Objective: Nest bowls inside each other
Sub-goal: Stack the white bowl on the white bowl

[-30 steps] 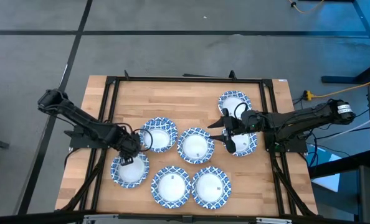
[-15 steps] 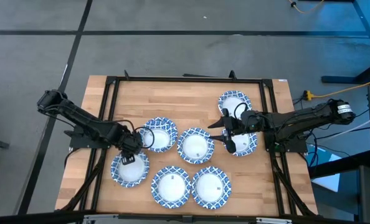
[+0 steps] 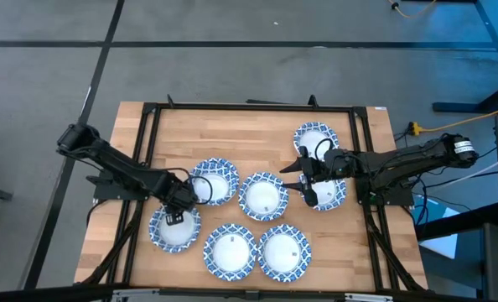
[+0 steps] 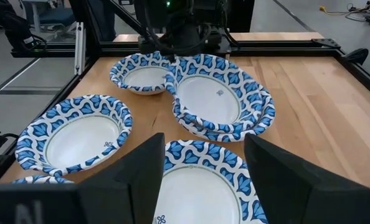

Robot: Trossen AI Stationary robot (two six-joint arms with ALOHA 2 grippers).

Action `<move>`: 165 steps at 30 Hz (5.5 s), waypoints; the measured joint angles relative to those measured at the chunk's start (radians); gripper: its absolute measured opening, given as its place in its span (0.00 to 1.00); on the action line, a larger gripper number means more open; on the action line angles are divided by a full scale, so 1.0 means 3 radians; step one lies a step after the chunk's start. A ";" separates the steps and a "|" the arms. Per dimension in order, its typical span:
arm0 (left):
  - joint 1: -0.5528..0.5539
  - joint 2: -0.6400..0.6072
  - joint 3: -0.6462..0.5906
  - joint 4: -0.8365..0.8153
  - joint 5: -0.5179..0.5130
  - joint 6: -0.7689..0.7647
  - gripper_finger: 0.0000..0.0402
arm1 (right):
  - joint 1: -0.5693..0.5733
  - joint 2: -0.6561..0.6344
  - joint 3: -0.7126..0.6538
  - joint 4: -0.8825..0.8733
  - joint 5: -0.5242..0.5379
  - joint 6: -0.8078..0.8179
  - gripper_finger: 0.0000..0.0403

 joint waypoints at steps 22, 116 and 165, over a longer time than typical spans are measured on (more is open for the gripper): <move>0.0000 -0.0401 0.0012 0.0030 0.0476 -0.0181 0.00 | -0.0001 0.0001 0.0001 -0.0110 0.0000 0.0010 0.55; 0.1961 -0.1158 0.0542 0.0854 -0.1022 0.0352 0.40 | -0.0186 -0.0900 0.0005 -0.1287 0.0614 0.0554 0.55; 0.1677 -0.1277 0.0542 0.0878 -0.1624 0.1137 0.40 | -0.1129 0.0549 0.0452 -0.2399 0.0902 0.1655 0.55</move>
